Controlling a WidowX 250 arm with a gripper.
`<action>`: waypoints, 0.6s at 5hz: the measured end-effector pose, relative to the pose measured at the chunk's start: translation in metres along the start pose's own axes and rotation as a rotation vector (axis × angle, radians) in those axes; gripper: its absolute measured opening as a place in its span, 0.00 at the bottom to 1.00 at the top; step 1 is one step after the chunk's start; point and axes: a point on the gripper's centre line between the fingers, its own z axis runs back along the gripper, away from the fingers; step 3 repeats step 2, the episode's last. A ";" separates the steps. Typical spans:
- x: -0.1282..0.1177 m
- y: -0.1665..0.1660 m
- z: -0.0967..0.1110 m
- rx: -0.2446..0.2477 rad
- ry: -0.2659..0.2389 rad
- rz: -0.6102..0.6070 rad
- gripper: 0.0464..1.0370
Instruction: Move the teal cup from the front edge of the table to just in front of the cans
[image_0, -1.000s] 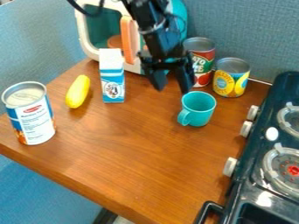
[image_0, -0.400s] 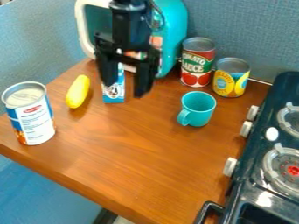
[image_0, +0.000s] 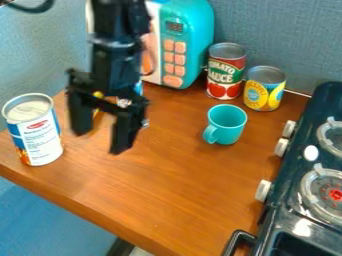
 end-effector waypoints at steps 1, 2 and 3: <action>-0.012 0.008 0.000 -0.012 -0.052 0.036 0.96; -0.032 0.030 0.000 -0.058 -0.087 0.119 0.96; -0.032 0.030 0.000 -0.058 -0.087 0.119 0.96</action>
